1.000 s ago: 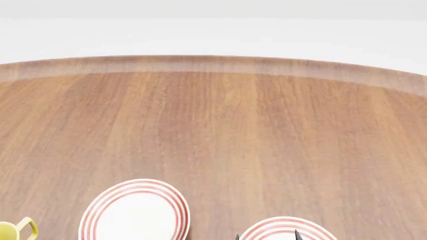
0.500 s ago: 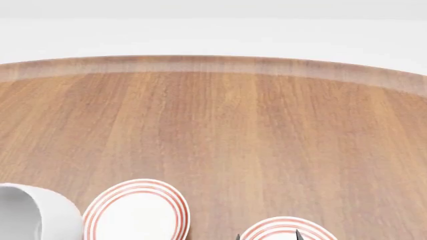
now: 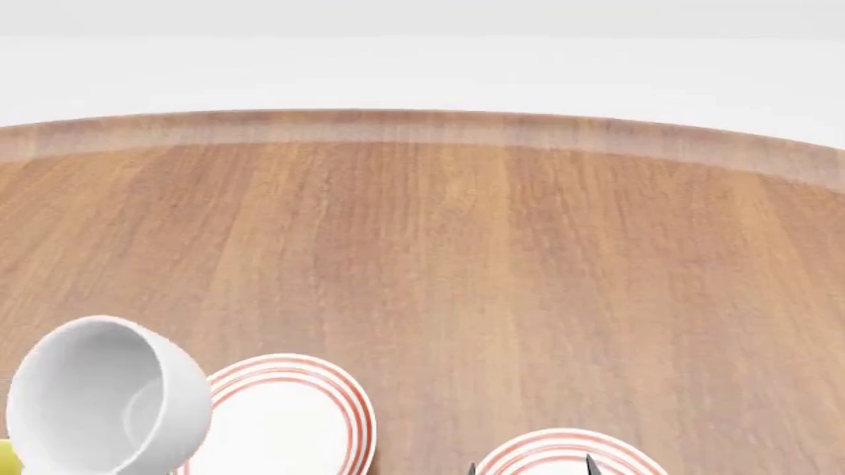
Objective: Put the white mug on the left plate.
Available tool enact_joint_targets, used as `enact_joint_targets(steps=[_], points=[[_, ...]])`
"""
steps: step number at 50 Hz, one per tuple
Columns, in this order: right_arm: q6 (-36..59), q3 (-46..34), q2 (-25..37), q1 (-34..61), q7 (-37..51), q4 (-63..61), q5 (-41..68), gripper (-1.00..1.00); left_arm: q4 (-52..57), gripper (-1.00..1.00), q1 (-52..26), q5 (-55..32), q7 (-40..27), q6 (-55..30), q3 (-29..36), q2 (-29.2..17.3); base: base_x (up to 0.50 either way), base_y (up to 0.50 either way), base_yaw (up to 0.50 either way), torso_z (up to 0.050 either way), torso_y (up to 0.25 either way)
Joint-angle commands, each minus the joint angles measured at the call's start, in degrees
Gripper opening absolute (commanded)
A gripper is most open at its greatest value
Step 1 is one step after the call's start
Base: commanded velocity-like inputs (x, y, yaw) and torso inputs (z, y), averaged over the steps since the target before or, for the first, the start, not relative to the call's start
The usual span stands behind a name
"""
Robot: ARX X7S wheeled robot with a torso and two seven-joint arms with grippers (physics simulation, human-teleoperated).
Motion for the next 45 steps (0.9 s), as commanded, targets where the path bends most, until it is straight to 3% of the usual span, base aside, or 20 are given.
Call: enact_joint_targets(steps=[1, 26, 45], points=[[-0.21, -0.14, 0.18, 0.04, 0.15, 0.17, 0.2, 1.0, 2.11, -1.0, -6.49, -1.6, -0.07, -8.89, 0.83, -0.85, 0.0, 0.0, 0.0, 0.0, 0.0], [0.06, -0.55, 0.39, 0.3, 0.56, 0.25, 0.6, 1.0, -6.15, -1.0, -18.17, -1.51, 4.11, -16.13, 4.05, 2.21, 0.0, 0.0, 0.0, 0.0, 0.0], [0.03, -0.86, 0.54, 0.6, 0.83, 0.59, 0.81, 1.0, -16.59, -1.0, -25.46, -1.0, 8.52, -16.96, 6.28, 6.28, 0.0, 0.0, 0.0, 0.0, 0.001]])
